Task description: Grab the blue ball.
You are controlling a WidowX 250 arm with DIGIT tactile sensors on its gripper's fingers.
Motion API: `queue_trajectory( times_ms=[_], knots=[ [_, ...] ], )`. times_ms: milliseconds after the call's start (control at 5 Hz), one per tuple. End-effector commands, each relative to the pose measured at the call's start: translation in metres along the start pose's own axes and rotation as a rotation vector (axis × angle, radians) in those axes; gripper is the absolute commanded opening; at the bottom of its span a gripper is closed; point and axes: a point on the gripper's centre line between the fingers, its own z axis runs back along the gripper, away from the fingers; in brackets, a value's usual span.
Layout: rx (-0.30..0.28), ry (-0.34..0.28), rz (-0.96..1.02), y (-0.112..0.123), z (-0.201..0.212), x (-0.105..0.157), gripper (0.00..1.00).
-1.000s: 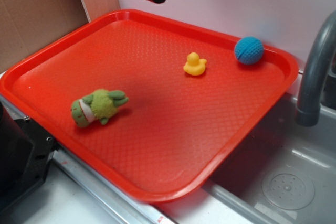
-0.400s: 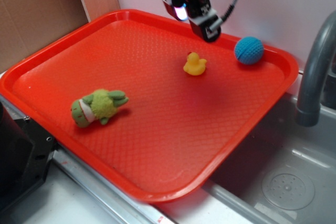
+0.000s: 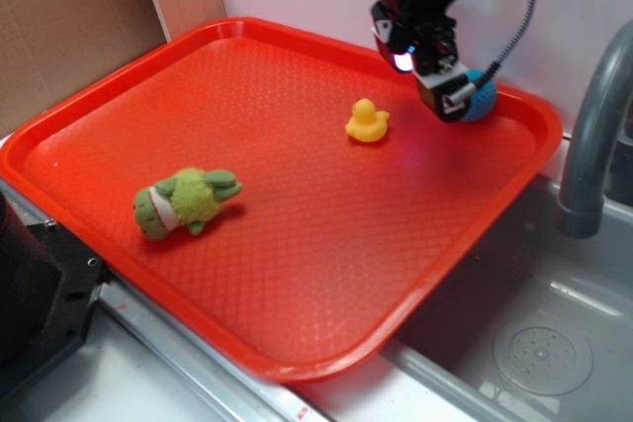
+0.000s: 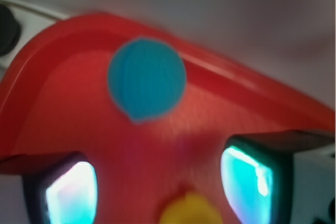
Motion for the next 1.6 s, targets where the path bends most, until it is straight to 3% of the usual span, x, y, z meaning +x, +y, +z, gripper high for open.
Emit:
queue_trajectory(
  times_ms=[0,200,400,600,1000,1200,1400],
  knots=[
    [0.050,-0.112,-0.046,-0.003,0.016,0.037,1.00],
    [-0.005,-0.100,-0.077,0.000,0.013,0.038,0.00],
    [-0.026,-0.065,-0.173,0.005,0.003,0.039,0.00],
    [-0.018,-0.076,-0.165,0.008,0.006,0.035,0.00],
    [0.058,-0.131,0.024,0.018,0.087,-0.012,0.00],
    [0.145,-0.083,0.258,0.031,0.133,-0.047,0.00],
    [0.157,0.101,0.501,0.054,0.157,-0.082,0.00]
  ],
)
